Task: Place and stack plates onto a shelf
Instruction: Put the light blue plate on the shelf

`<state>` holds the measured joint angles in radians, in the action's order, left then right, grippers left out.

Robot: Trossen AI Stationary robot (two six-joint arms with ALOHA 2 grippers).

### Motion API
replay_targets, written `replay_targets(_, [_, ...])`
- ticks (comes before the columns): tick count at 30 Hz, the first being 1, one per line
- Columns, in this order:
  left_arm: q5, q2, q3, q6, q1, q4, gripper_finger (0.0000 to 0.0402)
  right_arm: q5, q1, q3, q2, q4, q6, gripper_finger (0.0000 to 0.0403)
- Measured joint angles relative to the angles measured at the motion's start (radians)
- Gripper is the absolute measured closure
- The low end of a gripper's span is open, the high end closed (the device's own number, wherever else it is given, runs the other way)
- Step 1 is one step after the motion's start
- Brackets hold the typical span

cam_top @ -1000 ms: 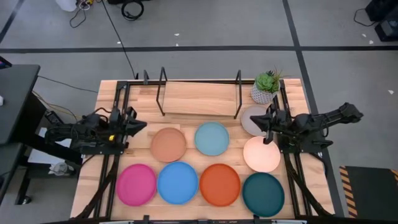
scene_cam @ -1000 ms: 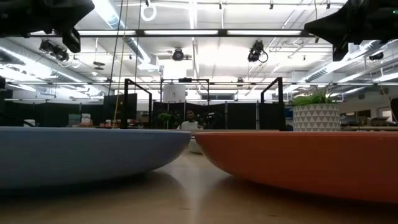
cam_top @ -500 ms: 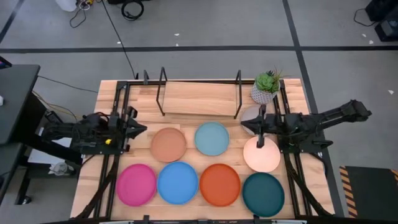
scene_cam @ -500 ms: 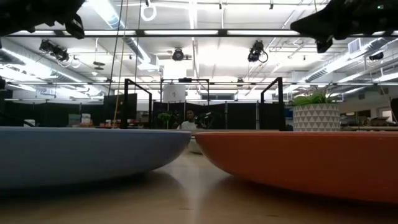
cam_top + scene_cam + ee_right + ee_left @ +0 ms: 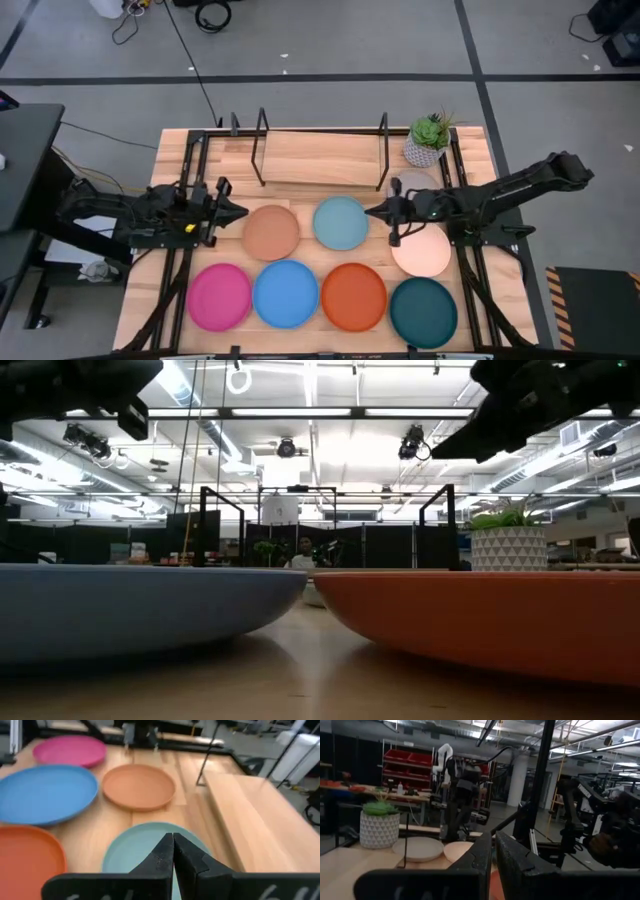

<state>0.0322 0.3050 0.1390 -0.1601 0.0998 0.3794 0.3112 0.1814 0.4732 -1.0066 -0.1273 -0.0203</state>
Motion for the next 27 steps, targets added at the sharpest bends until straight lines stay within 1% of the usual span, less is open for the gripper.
replay_targets(4, [0.004, 0.049, 0.000, -0.012, 0.000, 0.045, 0.0370, 0.000, 0.012, 0.057, -0.084, 0.065, -0.017, 0.0376])
replay_targets(6, [0.024, 0.076, 0.000, -0.013, 0.000, 0.063, 0.0370, 0.000, 0.019, 0.084, -0.121, 0.103, -0.033, 0.0367])
replay_targets(11, [0.095, 0.142, 0.000, -0.014, 0.000, 0.093, 0.0370, 0.000, 0.040, 0.160, -0.220, 0.234, -0.072, 0.0325])
replay_targets(14, [0.106, 0.170, 0.000, -0.026, 0.000, 0.095, 0.0370, -0.017, 0.056, 0.202, -0.272, 0.325, -0.145, 0.0296])
replay_targets(16, [0.105, 0.181, 0.000, -0.039, 0.000, 0.094, 0.0370, -0.033, 0.067, 0.226, -0.309, 0.373, -0.170, 0.0285])
replay_targets(22, [0.106, 0.206, 0.000, -0.040, 0.000, 0.105, 0.0370, -0.066, 0.073, 0.340, -0.446, 0.558, -0.161, 0.0283])
replay_targets(27, [0.106, 0.206, 0.000, -0.065, 0.000, 0.151, 0.0370, -0.074, 0.074, 0.420, -0.555, 0.631, -0.174, 0.0280])
